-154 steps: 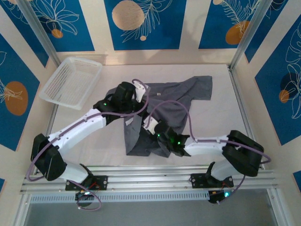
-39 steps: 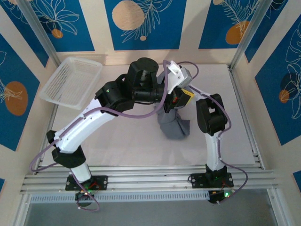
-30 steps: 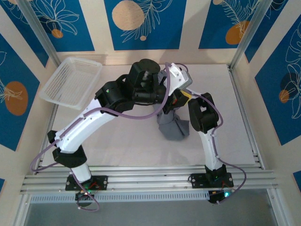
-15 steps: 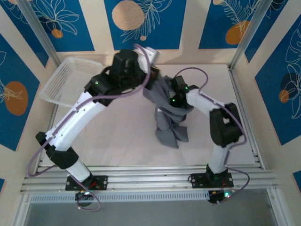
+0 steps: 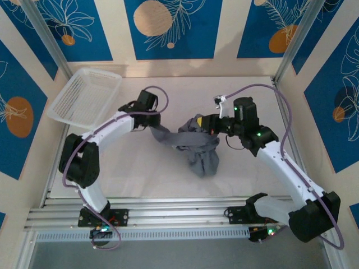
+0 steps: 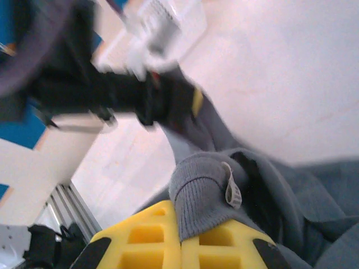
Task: Fold the inside-out t-shirt
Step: Turn the T-shirt inside out at the center of the table.
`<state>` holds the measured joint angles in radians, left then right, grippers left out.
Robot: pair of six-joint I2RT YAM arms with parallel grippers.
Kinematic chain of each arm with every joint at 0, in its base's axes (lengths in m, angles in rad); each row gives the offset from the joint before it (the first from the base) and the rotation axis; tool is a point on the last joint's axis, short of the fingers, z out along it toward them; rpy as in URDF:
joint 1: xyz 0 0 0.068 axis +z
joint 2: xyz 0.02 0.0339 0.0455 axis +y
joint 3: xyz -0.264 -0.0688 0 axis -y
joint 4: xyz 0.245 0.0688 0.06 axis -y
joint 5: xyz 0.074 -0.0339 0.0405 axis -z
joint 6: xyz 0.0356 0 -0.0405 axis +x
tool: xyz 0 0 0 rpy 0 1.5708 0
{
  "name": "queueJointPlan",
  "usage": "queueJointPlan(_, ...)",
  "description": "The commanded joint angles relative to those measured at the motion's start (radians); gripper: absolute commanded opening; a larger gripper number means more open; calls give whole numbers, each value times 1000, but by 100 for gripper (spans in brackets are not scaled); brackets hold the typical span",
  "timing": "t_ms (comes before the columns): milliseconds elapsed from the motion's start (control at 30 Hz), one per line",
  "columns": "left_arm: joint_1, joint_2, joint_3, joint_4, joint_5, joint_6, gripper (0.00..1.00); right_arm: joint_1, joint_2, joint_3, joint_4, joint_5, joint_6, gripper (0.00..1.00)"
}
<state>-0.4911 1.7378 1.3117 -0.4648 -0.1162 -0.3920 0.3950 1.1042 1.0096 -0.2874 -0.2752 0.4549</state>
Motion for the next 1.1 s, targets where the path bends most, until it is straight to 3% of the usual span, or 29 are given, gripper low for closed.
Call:
queueJointPlan(0, 3, -91, -72, 136, 48, -64, 63, -12, 3, 35, 106, -56, 37, 0)
queueJointPlan(100, 3, -200, -107, 183, 131, -12, 76, -13, 32, 42, 128, -70, 30, 0)
queueJointPlan(233, -3, -330, -144, 249, 468, 16, 83, -18, 54, 43, 141, -58, 75, 0)
queueJointPlan(333, -56, -389, -228, 415, 721, -19, 86, -19, 79, 74, 90, 1, 106, 0)
queueJointPlan(400, -121, -367, -236, 447, 748, -24, 87, -20, 92, 79, 97, 5, 129, 0)
queueJointPlan(533, -234, -255, -193, 417, 614, 12, 85, -14, 105, 88, 127, 3, 166, 0)
queueJointPlan(600, -266, -206, -191, 490, 629, 1, 73, -13, 108, 102, 119, 10, 172, 0)
queueJointPlan(633, -274, -186, -184, 502, 639, -2, 58, -14, 109, 111, 109, 22, 178, 0)
queueJointPlan(700, -291, -166, -182, 514, 657, -5, 9, -23, 112, 146, 63, 66, 195, 0)
queueJointPlan(733, -299, -165, -195, 520, 660, 0, 0, -30, 119, 173, 30, 101, 204, 0)
queueJointPlan(867, -341, -171, -264, 511, 683, 25, 0, -117, 185, 321, -125, 231, 277, 0)
queueJointPlan(1067, -375, -164, -435, 415, 455, 75, 0, -366, 266, 532, -109, 37, 426, 0)
